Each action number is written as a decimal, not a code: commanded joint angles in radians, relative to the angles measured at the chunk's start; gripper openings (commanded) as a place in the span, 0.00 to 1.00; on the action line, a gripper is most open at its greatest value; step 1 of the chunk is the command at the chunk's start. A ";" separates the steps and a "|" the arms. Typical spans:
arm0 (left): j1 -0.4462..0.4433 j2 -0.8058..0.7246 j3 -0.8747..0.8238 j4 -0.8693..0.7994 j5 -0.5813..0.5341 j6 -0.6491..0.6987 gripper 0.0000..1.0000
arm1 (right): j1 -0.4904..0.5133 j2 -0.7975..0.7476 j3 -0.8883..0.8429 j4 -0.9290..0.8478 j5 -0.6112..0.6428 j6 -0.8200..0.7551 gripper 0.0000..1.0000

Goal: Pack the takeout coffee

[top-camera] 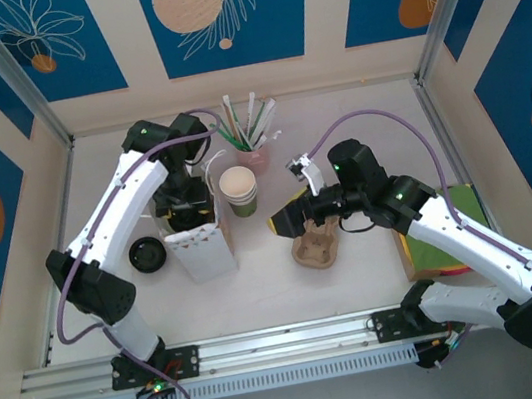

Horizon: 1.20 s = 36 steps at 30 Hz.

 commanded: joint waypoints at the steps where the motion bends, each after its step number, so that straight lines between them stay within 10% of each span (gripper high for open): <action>1: 0.014 -0.007 -0.009 -0.070 0.021 -0.023 0.59 | 0.006 -0.009 0.011 0.000 0.004 -0.021 0.99; 36: 0.036 -0.011 -0.107 0.017 0.030 -0.052 0.59 | 0.009 -0.002 0.003 0.010 0.008 -0.024 0.99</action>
